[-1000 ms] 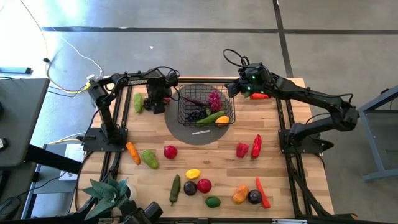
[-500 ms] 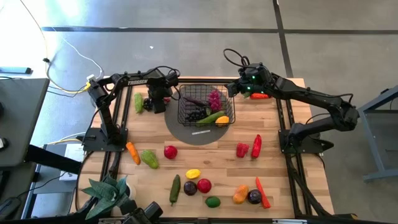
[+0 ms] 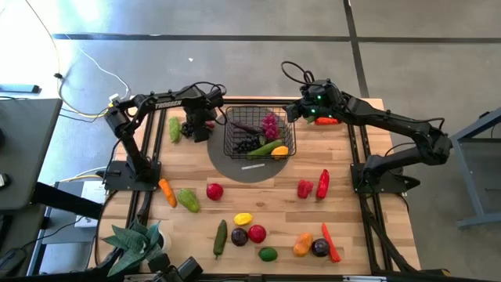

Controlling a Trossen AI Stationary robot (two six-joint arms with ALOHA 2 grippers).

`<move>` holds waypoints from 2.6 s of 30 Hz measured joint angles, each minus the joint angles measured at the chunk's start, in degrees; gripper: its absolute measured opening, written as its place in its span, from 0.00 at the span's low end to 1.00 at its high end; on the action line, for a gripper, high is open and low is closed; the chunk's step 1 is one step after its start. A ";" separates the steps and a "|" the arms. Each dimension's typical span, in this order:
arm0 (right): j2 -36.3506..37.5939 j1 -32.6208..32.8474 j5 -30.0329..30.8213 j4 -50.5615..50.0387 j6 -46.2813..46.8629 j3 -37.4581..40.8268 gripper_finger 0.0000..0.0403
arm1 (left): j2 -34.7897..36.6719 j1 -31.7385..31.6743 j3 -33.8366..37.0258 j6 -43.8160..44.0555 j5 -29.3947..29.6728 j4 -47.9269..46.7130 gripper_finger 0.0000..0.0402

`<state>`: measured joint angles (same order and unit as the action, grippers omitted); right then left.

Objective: Build produce basket
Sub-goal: Put the black grapes into the black mesh basket, then put the bottom red chili pepper into the black mesh basket

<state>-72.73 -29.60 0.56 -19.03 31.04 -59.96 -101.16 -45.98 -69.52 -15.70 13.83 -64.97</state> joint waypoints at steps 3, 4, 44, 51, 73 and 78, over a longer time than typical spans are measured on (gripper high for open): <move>0.00 0.00 0.00 0.00 0.00 0.00 0.40 | 2.08 -0.04 0.00 1.21 -0.05 -0.23 0.01; 0.00 -0.01 0.00 0.00 -0.01 0.00 0.40 | 2.92 -0.06 0.00 1.65 -0.04 -0.36 0.01; 0.00 6.13 0.26 -0.58 9.78 0.00 0.40 | 18.35 11.53 -11.21 9.55 -22.59 23.18 0.04; 0.00 12.33 -0.03 -7.11 18.43 0.00 0.40 | 13.75 12.83 -11.21 9.52 -22.52 23.82 0.13; 0.00 33.99 3.21 -34.13 46.04 0.00 0.40 | 10.07 14.04 -11.21 16.60 -22.20 31.00 0.57; 0.00 37.58 5.45 -40.43 50.30 0.00 0.40 | 10.40 15.87 -11.21 16.81 -22.21 29.87 0.56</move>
<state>-72.73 7.99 6.00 -59.46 81.34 -59.96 -90.76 -30.11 -80.73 1.11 -8.38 -35.10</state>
